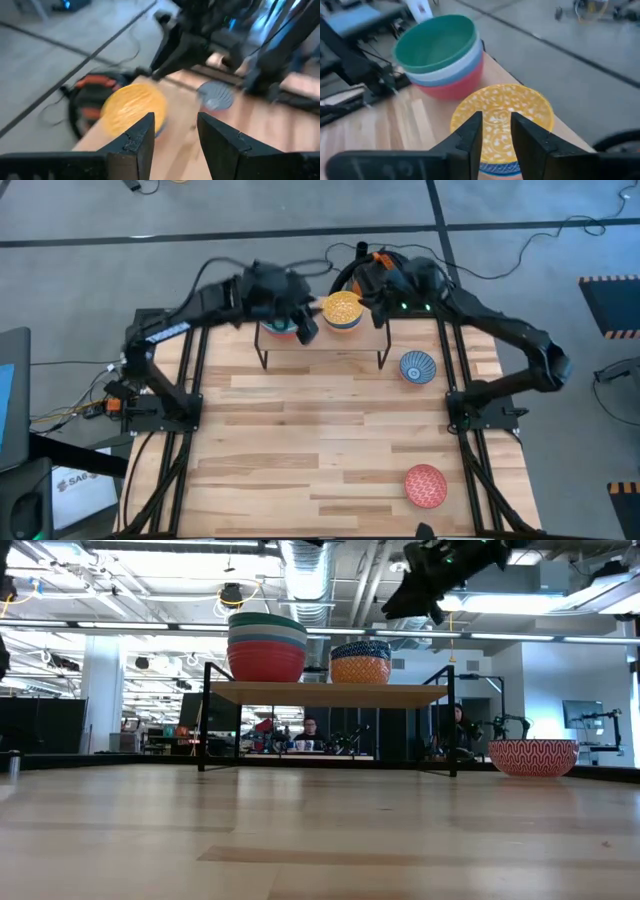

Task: Place and stack bowls onto a shelf
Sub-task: Stack the yellow pattern bowl on top of the light blue pattern bowl on the shelf, then stack the red pattern bowl on top of the yellow pattern bowl on the shelf

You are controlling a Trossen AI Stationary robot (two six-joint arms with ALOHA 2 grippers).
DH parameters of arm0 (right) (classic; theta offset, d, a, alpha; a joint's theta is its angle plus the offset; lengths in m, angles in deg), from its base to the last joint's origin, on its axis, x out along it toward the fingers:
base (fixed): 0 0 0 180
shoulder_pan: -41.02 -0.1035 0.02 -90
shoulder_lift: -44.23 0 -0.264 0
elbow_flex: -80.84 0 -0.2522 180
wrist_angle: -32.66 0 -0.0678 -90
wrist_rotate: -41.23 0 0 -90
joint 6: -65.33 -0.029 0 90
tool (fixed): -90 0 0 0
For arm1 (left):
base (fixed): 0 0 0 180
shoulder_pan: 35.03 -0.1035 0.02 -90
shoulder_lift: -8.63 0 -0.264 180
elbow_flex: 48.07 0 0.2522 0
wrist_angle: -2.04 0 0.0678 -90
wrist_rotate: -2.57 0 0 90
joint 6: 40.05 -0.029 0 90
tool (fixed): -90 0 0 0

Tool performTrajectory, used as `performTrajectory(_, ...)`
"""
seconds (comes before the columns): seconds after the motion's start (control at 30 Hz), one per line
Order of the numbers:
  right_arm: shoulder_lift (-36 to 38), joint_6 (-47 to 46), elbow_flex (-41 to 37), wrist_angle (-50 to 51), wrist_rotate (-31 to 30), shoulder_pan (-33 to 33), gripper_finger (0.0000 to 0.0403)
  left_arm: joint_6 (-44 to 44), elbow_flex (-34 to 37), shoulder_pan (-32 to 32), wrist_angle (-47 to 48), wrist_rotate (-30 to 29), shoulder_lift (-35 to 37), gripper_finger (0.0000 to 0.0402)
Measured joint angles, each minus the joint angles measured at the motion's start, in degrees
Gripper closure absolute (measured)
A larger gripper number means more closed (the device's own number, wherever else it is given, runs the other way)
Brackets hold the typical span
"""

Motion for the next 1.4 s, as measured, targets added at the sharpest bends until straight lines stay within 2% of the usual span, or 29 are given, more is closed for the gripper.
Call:
performTrajectory(0.1,2.30,-0.13,-6.94,-8.51,0.59,-0.15,0.0291,2.33,13.84,1.84,-16.81,0.00,5.29,0.0267)
performTrajectory(0.2,2.46,0.52,-10.68,-14.23,1.37,-0.50,0.0296,4.10,23.88,2.90,-28.94,-0.10,10.32,0.0268)
performTrajectory(0.27,2.20,1.41,-11.79,-15.99,1.40,-0.35,0.0296,5.20,28.15,3.43,-32.22,-0.31,12.99,0.0268)
performTrajectory(0.4,-0.01,3.14,-13.11,-16.89,1.49,-0.31,0.0296,7.05,32.62,5.27,-32.01,-3.66,15.88,0.0268)
performTrajectory(0.7,-2.18,4.68,-14.62,-22.24,3.08,-0.39,0.0296,8.75,33.95,10.51,-30.89,-12.11,16.85,0.0268)
performTrajectory(0.9,-2.05,4.94,-14.62,-22.01,3.34,0.22,0.0296,10.01,33.95,11.84,-30.85,-14.14,16.85,0.0268)
performTrajectory(1.03,2.13,2.91,-14.36,-20.49,4.74,0.38,0.0295,10.14,33.95,13.38,-30.81,-14.78,16.83,0.0267)
performTrajectory(1.27,12.17,-4.55,-13.60,-9.83,4.62,-2.21,0.0295,11.00,33.95,18.16,-30.87,-19.61,16.36,0.0267)
performTrajectory(1.4,17.17,-9.77,-13.58,1.09,2.84,-5.84,0.0295,12.11,33.95,21.34,-32.38,-21.36,13.02,0.0267)
